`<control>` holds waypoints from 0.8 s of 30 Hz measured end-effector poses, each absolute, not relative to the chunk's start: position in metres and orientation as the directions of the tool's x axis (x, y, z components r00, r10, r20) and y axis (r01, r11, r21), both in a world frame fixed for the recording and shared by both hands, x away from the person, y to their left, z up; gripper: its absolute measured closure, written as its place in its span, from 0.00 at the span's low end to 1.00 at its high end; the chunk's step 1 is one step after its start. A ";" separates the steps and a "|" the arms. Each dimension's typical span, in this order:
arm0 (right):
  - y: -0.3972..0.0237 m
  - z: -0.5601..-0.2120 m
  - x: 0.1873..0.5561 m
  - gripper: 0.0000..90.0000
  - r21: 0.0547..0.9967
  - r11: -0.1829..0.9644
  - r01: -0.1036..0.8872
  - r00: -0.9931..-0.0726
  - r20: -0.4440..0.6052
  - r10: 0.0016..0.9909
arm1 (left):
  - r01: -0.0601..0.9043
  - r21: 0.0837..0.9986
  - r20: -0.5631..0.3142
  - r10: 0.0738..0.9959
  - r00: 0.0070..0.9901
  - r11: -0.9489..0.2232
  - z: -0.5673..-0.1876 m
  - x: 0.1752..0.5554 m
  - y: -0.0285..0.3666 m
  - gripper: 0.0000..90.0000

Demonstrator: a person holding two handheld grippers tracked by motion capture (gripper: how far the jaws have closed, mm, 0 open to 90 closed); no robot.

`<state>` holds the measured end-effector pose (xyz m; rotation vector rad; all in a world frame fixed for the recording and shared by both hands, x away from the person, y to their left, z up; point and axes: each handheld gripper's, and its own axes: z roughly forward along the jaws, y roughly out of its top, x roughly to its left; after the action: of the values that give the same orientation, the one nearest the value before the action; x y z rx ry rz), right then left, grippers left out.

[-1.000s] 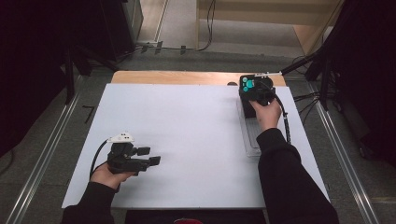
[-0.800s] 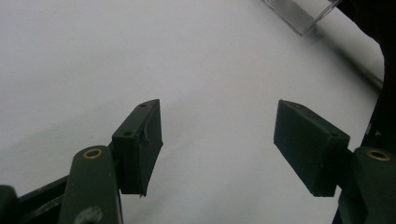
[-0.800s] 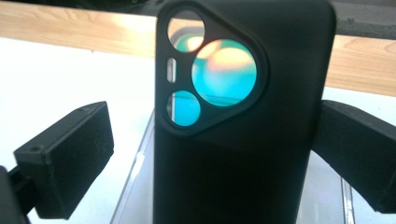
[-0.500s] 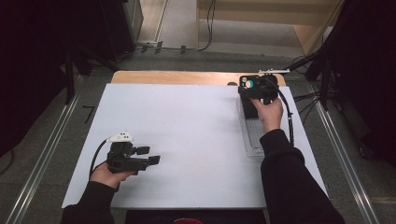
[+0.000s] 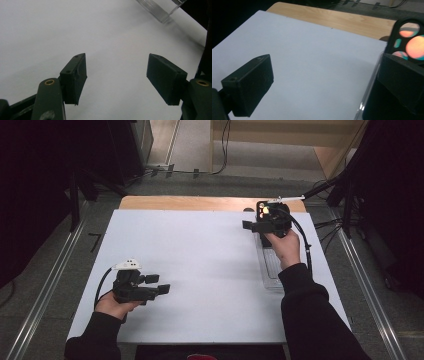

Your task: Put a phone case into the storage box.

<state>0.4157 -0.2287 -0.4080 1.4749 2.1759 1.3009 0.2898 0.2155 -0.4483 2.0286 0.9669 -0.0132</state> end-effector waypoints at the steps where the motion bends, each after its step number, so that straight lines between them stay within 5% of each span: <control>1: -0.227 -0.408 0.413 0.00 0.752 0.115 0.649 -0.488 0.295 0.821 | 0.637 0.700 -0.344 0.628 0.698 -0.324 -0.448 0.290 0.215 0.36; 6: -0.220 -0.410 0.401 0.01 0.739 0.161 0.654 -0.537 0.304 0.787 | 0.638 0.695 -0.351 0.617 0.705 -0.333 -0.448 0.292 0.215 0.36; 8: -0.217 -0.411 0.395 0.14 0.738 0.170 0.653 -0.547 0.304 0.780 | 0.640 0.696 -0.367 0.606 0.706 -0.326 -0.447 0.292 0.214 0.36; 24: -0.202 -0.419 0.352 0.21 0.698 0.292 0.654 -0.642 0.309 0.701 | 0.635 0.693 -0.365 0.592 0.718 -0.343 -0.447 0.294 0.212 0.36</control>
<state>0.3519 -0.2024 -0.4190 1.3028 2.4793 1.2949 0.2936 0.2118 -0.4472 2.0395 0.9327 -0.0608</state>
